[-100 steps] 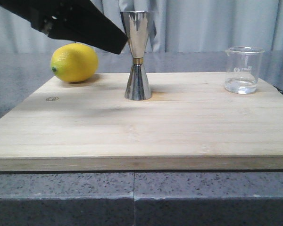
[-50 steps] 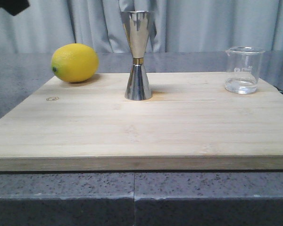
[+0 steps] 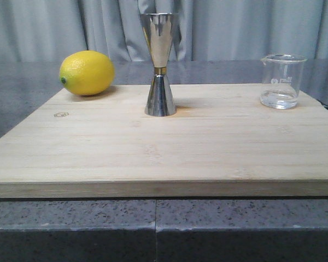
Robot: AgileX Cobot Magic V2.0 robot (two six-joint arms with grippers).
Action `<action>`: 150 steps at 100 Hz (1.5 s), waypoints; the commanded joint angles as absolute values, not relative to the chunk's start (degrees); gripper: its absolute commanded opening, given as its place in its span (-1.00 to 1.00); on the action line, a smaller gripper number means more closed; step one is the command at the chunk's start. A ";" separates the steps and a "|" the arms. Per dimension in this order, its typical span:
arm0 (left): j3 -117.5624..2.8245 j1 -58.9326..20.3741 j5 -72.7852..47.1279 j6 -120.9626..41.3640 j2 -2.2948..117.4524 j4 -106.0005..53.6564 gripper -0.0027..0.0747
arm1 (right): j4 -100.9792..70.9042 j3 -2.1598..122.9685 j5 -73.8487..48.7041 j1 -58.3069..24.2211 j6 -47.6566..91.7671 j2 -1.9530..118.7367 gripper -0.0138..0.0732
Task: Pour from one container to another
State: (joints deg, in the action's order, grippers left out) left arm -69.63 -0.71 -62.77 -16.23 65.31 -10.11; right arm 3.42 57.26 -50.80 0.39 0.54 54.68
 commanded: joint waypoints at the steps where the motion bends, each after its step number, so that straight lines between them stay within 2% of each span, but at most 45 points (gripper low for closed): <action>1: -66.62 1.19 -54.75 -15.40 60.35 -12.74 0.50 | 0.90 57.59 -44.90 1.11 1.71 50.86 0.56; 20: -54.00 1.68 -41.94 -13.45 49.87 -13.96 0.30 | -0.55 53.37 -39.64 1.11 1.61 42.99 0.56; 37: -45.90 1.68 -37.25 -12.41 40.75 -14.63 0.28 | -0.66 49.28 -39.25 1.11 1.61 36.83 0.56; 54: -42.58 1.68 -36.28 -12.18 35.38 -14.63 0.28 | -0.66 46.23 -38.67 1.11 1.61 32.76 0.56; 72: -42.22 1.68 -36.72 -12.18 34.94 -14.63 0.28 | 0.74 45.83 -38.53 1.11 1.61 32.32 0.56; 84: -42.22 1.68 -36.72 -12.18 35.05 -14.63 0.20 | 0.87 45.83 -38.74 1.11 1.61 32.32 0.55; 93: -42.22 1.68 -36.72 -12.18 35.05 -14.71 -0.01 | 0.87 45.83 -38.74 1.11 1.61 32.32 0.39; 110: -42.22 1.68 -36.72 -12.18 35.05 -14.71 -0.56 | 0.87 45.83 -38.74 1.11 1.61 32.32 -0.24; 125: -42.22 1.68 -36.72 -12.18 35.05 -14.71 -0.97 | 0.87 45.83 -38.74 1.11 1.61 32.32 -0.67; 135: -42.22 1.68 -36.72 -12.18 35.05 -14.71 -0.98 | 0.87 45.83 -38.64 1.11 1.61 32.43 -0.85; 150: -42.22 1.68 -36.62 -12.18 35.05 -14.71 -0.98 | 1.00 45.83 -39.61 1.11 1.61 32.44 -0.85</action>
State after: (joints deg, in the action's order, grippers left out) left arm -40.78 1.60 -40.87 -12.82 34.86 -13.44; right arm 0.00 44.46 -43.13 0.79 0.90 32.22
